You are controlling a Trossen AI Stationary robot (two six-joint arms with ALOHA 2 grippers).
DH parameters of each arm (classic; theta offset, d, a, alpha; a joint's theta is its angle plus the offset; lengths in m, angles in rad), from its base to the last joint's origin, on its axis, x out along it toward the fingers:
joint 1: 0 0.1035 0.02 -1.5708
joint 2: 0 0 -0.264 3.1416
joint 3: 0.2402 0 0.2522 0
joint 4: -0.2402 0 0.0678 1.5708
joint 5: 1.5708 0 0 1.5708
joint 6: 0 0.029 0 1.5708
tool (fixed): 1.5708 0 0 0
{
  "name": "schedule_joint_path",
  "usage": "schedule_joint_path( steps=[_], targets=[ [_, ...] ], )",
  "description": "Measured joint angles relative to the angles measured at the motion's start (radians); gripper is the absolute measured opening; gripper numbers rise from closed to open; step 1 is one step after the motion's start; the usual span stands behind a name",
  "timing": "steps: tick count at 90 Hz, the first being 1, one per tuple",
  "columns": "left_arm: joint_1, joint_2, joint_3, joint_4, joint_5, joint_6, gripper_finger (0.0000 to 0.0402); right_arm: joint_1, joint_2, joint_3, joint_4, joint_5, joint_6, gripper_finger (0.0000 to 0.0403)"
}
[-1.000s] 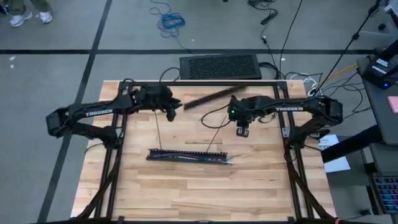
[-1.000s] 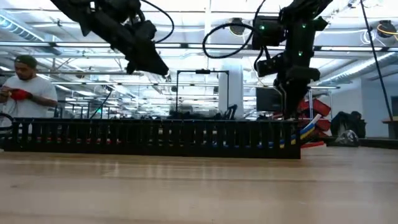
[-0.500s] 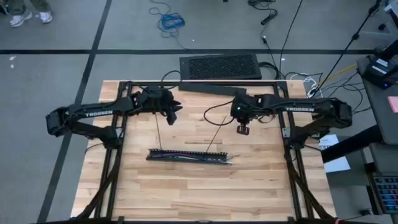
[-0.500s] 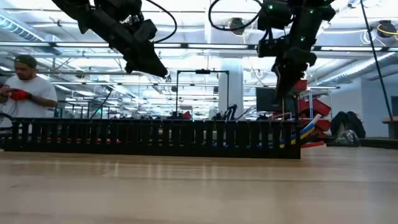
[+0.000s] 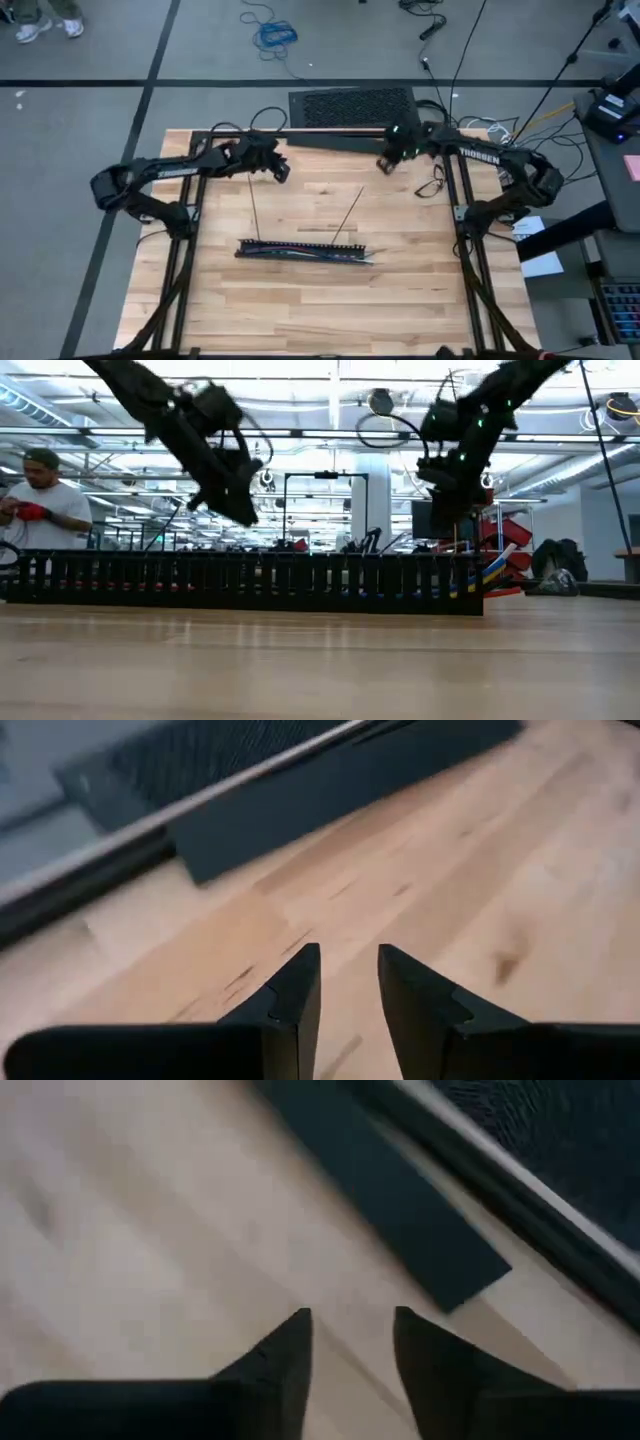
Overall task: Ziptie cables
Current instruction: Close the black cable duct
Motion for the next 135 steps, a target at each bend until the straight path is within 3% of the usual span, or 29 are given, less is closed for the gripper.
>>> schedule_joint_path(
  steps=[10,23,37,60,76,97,111,135],
  targets=[
    [0.099,0.093,0.000,0.108,0.159,-0.015,0.0100,-0.110,0.052,-0.027,0.089,-0.157,0.039,0.0190],
    [0.204,0.196,0.002,0.248,0.337,-0.047,0.0100,-0.173,0.135,-0.028,0.103,-0.155,0.030,0.0212],
    [0.264,0.261,0.050,0.240,0.380,-0.021,0.0100,-0.203,0.197,-0.028,0.091,-0.095,-0.010,0.0217],
    [0.276,0.288,0.115,0.232,0.392,0.007,0.0100,-0.250,0.304,-0.028,0.151,-0.093,-0.043,0.0217],
    [0.276,0.288,0.131,0.216,0.391,0.015,0.0100,-0.272,0.368,-0.027,0.222,-0.191,-0.046,0.0217],
    [0.282,0.361,0.131,0.225,0.311,0.033,0.0100,-0.280,0.344,-0.029,0.240,-0.215,-0.092,0.0217],
    [0.288,0.455,0.166,0.223,0.310,0.032,0.0100,-0.282,0.313,-0.029,0.263,-0.247,-0.107,0.0217],
    [0.286,0.464,0.228,0.187,0.334,-0.005,0.0100,-0.282,0.343,-0.029,0.292,-0.248,-0.114,0.0217]
  ],
)
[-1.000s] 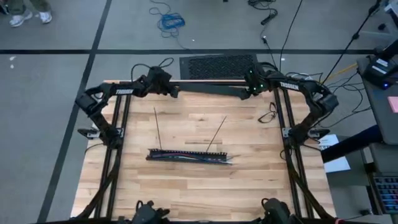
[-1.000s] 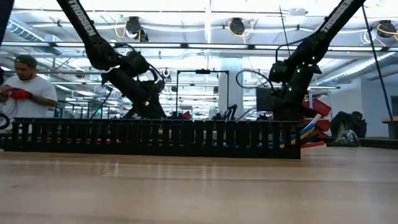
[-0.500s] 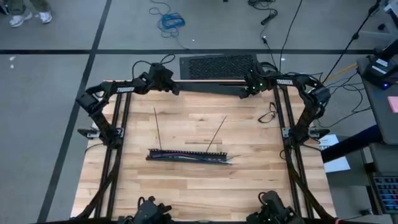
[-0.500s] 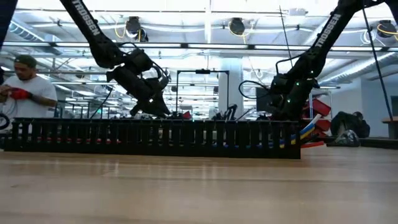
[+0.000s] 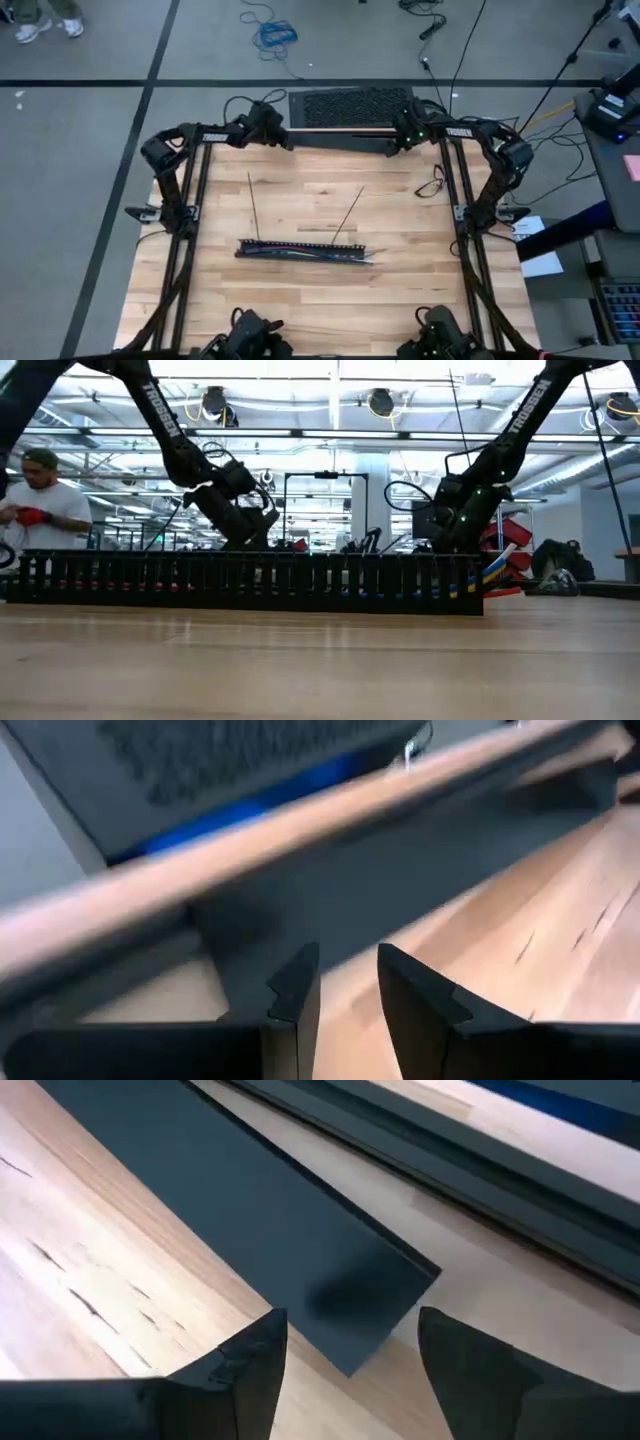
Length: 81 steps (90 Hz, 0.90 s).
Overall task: Ziptie cables
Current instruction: Close the black cable duct
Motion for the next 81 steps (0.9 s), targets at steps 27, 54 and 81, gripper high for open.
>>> schedule_joint_path(
  steps=[27,54,81],
  targets=[
    [0.002,-0.001,0.040,-0.035,0.008,-0.008,0.0100,0.004,0.030,0.000,0.057,-0.072,0.024,0.0217],
    [-0.001,0.013,0.048,-0.065,0.011,0.011,0.0100,0.016,0.035,0.001,0.058,-0.077,0.026,0.0171],
    [-0.002,0.013,0.048,-0.073,0.011,0.019,0.0100,0.041,0.031,0.003,0.058,-0.094,0.008,0.0034]
  ],
)
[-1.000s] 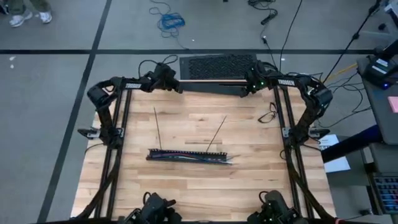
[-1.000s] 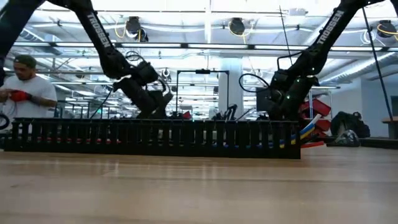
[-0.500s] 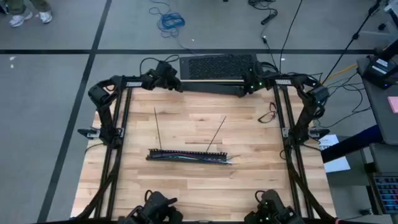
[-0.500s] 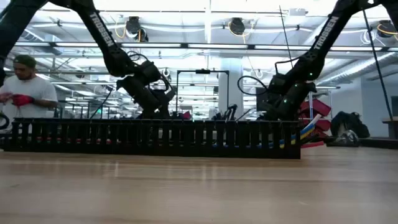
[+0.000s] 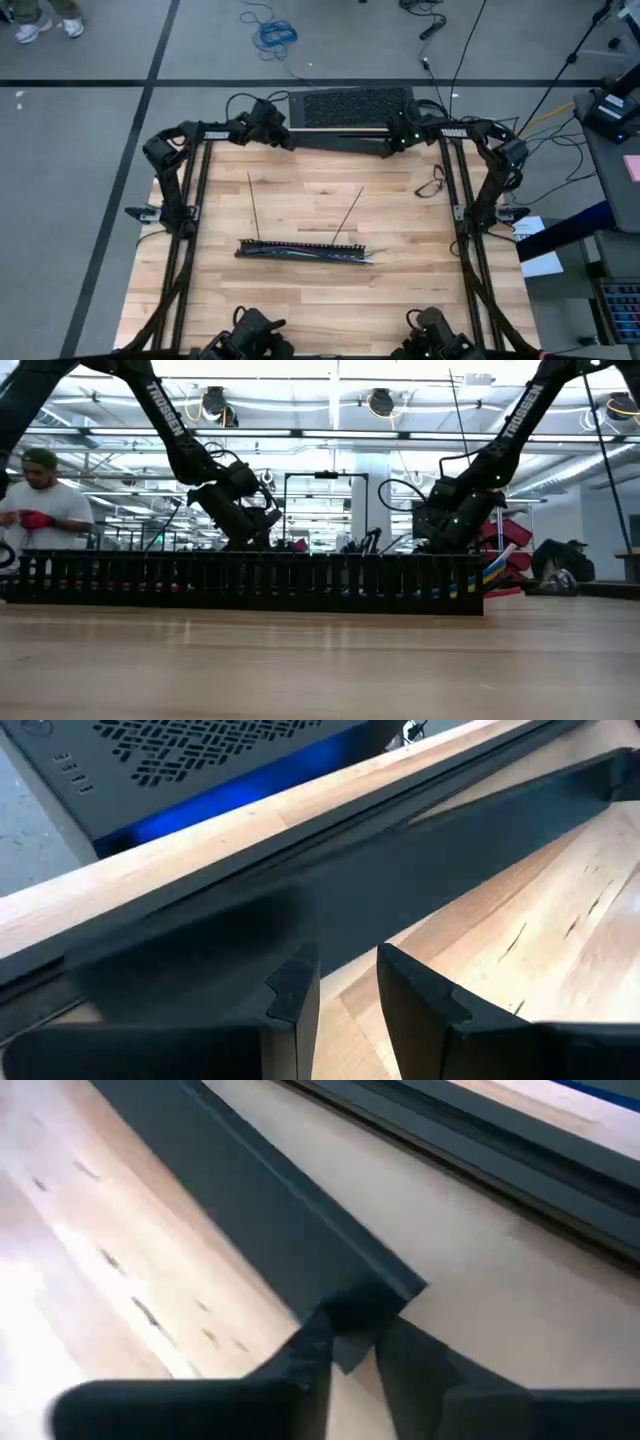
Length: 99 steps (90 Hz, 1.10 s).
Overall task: Ziptie cables
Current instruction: Close the black cable duct
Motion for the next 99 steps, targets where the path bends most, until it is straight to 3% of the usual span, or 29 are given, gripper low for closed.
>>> schedule_joint_path(
  steps=[6,18,33,54,68,84,99],
  targets=[
    [-0.001,0.000,0.000,0.000,0.000,0.000,0.0100,0.005,0.000,0.001,-0.006,-0.019,-0.025,0.0011],
    [-0.010,0.000,0.000,-0.007,0.006,-0.002,0.0100,0.023,-0.004,0.001,-0.056,-0.038,-0.060,0.0003],
    [-0.038,-0.017,0.000,-0.005,0.100,0.019,0.0100,0.061,-0.011,0.004,-0.162,-0.031,-0.133,0.0001],
    [-0.124,-0.207,0.000,-0.014,0.128,0.249,0.0100,0.154,-0.079,0.000,-0.322,0.088,-0.219,0.0000],
    [-0.173,-0.331,0.000,-0.021,0.075,0.456,0.0100,0.240,-0.184,-0.005,-0.460,0.210,-0.278,0.0001],
    [-0.237,-0.317,0.001,-0.114,0.053,0.593,0.0100,0.352,-0.292,-0.004,-0.543,0.272,-0.300,0.0001],
    [-0.326,-0.237,-0.001,-0.223,-0.169,0.763,0.0100,0.431,-0.336,-0.004,-0.565,0.270,-0.273,0.0001]
  ],
)
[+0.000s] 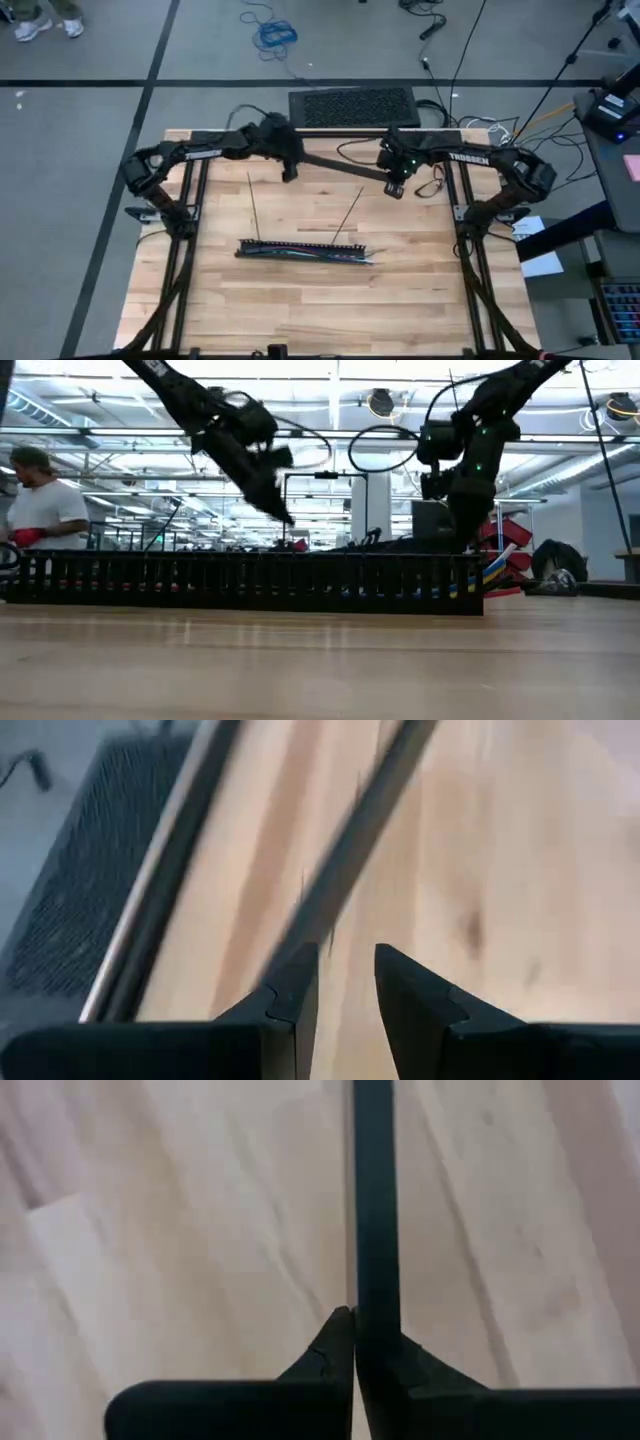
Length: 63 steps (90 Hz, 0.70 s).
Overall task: Ziptie cables
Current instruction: Close the black cable duct
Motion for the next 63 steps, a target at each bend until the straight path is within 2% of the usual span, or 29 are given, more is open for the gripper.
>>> schedule_joint_path(
  steps=[21,49,63],
  targets=[
    [-0.046,0.058,0.000,0.020,-0.136,0.099,0.0100,0.077,-0.006,0.001,-0.003,-0.002,0.025,0.0001],
    [-0.043,0.116,0.000,0.002,-0.078,0.121,0.0154,0.116,-0.006,0.002,-0.001,-0.005,0.040,0.0001],
    [-0.055,0.151,0.000,0.005,-0.093,0.121,0.0157,0.116,-0.006,0.002,0.002,-0.005,0.040,0.0000]
  ],
)
